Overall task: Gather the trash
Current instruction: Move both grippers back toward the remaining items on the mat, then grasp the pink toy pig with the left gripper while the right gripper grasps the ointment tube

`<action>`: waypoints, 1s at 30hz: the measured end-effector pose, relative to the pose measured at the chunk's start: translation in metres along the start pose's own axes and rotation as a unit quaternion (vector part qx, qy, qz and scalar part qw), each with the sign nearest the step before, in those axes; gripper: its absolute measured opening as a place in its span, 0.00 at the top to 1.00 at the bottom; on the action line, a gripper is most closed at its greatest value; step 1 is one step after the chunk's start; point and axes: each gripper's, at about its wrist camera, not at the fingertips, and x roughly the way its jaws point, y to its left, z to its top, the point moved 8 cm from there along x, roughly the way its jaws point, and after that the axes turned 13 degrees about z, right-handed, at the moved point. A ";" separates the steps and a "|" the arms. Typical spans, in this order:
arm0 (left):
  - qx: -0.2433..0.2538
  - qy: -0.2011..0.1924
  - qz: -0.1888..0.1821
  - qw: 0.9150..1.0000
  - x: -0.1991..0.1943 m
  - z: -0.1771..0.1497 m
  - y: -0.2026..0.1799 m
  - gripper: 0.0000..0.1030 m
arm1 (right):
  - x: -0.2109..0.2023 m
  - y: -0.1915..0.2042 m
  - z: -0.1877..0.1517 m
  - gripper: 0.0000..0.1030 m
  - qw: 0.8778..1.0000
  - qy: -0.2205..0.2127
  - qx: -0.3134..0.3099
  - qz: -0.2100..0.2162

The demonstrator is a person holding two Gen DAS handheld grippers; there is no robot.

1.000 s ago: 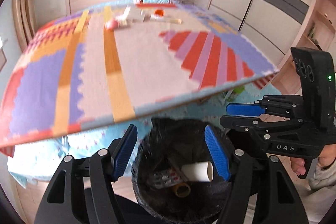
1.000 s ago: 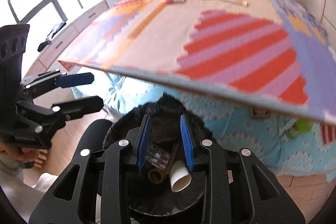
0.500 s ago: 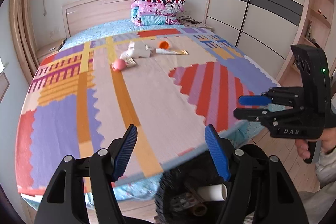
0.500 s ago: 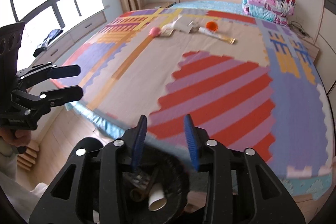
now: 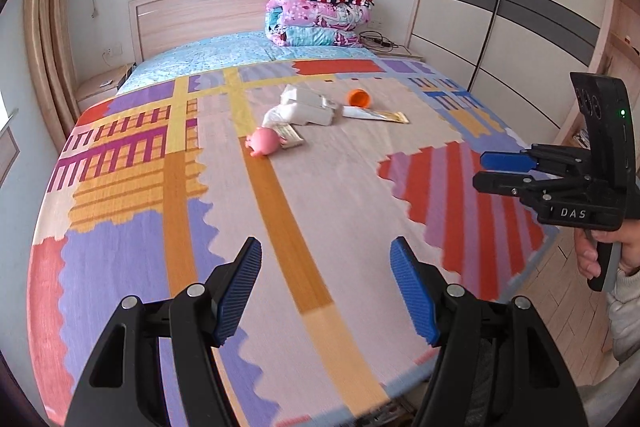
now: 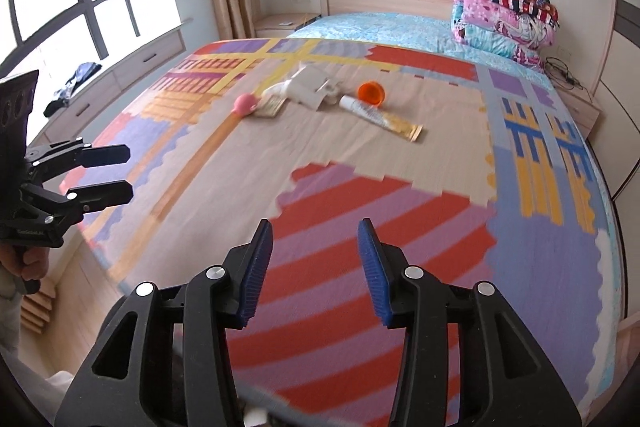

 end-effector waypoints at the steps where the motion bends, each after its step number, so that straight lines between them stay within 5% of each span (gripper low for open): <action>1: -0.001 0.000 0.003 1.000 0.005 0.004 0.004 0.38 | 0.002 -0.003 0.004 0.55 1.000 0.000 -0.002 0.000; 30: -0.025 0.032 0.008 0.999 0.121 0.061 0.052 0.38 | 0.082 -0.078 0.072 0.46 0.999 0.010 -0.020 -0.027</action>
